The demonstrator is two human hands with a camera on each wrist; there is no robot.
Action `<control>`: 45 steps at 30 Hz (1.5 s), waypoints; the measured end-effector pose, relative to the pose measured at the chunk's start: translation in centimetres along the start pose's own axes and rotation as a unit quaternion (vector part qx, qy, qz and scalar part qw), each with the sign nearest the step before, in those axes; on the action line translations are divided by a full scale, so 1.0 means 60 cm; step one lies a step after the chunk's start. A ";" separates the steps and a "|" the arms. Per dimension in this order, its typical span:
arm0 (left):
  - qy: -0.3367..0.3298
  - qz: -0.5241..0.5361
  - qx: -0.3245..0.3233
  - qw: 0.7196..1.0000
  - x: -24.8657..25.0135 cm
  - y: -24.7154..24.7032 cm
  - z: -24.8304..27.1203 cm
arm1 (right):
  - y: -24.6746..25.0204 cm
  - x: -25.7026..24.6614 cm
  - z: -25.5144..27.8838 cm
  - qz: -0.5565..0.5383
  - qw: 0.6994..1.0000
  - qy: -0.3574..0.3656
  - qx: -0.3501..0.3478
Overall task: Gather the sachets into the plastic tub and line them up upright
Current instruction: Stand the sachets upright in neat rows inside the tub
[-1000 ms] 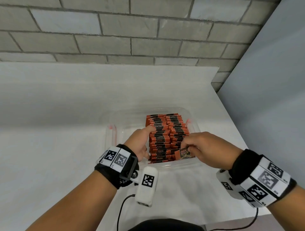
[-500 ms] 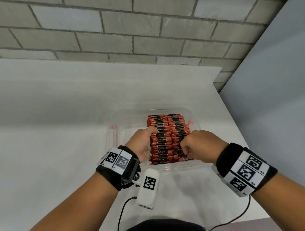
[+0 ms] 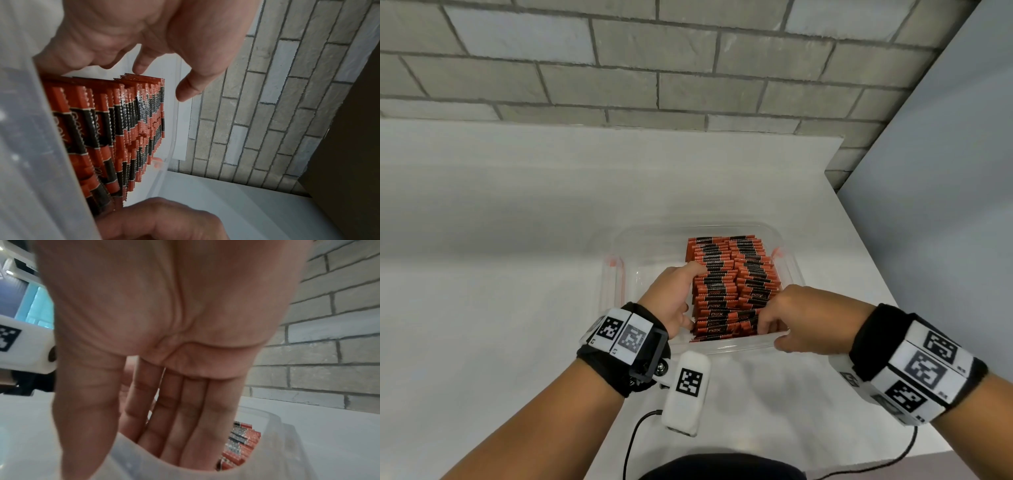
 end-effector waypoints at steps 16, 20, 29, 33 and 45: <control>-0.037 -0.040 -0.028 0.998 -0.004 -0.001 -0.009 | -0.016 -0.002 -0.019 0.053 0.997 -0.046 -0.039; -0.024 -0.033 -0.031 0.999 -0.004 0.001 -0.008 | -0.015 0.000 -0.015 0.037 0.998 -0.032 -0.040; -0.020 -0.047 -0.019 0.999 -0.006 0.005 -0.015 | 0.016 0.011 -0.037 0.030 0.993 -0.032 0.113; -0.034 -0.060 -0.026 0.997 -0.005 -0.001 -0.009 | 0.013 0.004 -0.057 0.070 0.994 -0.046 0.071; -0.067 -0.141 -0.022 0.988 -0.015 -0.006 -0.023 | 0.006 -0.004 -0.075 0.191 0.981 -0.042 0.017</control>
Point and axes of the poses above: each hand's wrist, its own z-axis away from the middle knuckle, its own y-axis out of the back of the hand, x = y × z, the point moved 1 cm from there along -z, towards the middle knuckle, and after that the axes turned 1 degree about -y, right-handed, at the moved point
